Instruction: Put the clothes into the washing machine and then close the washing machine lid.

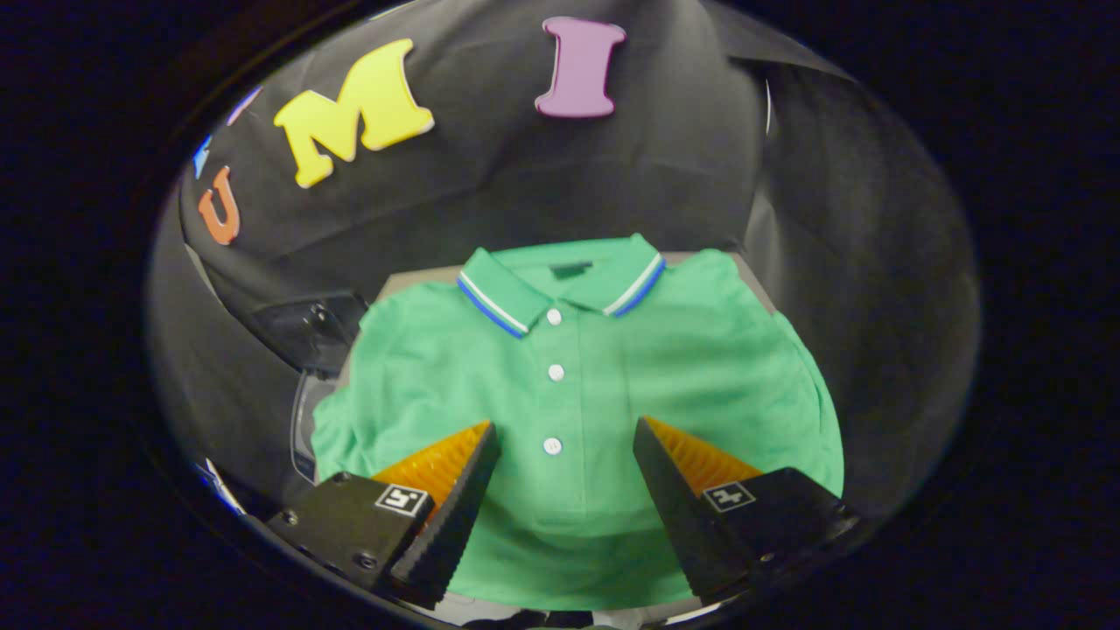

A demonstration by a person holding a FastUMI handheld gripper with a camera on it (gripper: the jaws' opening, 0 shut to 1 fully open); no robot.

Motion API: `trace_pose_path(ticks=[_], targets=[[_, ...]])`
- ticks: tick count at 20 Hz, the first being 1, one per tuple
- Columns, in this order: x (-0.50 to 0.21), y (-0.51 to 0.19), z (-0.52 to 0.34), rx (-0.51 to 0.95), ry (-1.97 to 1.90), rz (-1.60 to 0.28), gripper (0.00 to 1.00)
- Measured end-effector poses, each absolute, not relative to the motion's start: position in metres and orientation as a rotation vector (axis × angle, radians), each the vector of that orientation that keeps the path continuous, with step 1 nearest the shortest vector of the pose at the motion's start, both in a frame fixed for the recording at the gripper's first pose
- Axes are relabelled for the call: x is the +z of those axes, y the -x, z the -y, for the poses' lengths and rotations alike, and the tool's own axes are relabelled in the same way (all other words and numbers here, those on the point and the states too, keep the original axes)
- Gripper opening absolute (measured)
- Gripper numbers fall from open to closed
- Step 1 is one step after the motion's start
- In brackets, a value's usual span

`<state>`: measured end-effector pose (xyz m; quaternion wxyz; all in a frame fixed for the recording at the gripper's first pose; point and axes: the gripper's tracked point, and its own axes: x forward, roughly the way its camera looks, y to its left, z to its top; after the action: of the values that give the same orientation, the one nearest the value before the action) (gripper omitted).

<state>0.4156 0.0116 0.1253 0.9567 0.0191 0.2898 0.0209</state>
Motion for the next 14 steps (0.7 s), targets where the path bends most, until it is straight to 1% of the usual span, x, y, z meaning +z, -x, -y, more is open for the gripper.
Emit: trace_pose_path(ticks=[1,5,9,11,14], targets=[[0.1235,-0.4121,-0.0117,0.03,-0.002,-0.621,0.97],[0.1266,-0.4122,-0.0139,0.032,0.008,-0.634,0.94],[0.1275,-0.4116,-0.0149,0.017,0.009,-0.67,0.93],[0.126,-0.4134,-0.0169,0.024,0.023,-0.688,0.89],[0.1295,-0.415,-0.0187,0.007,-0.003,-0.696,0.6]])
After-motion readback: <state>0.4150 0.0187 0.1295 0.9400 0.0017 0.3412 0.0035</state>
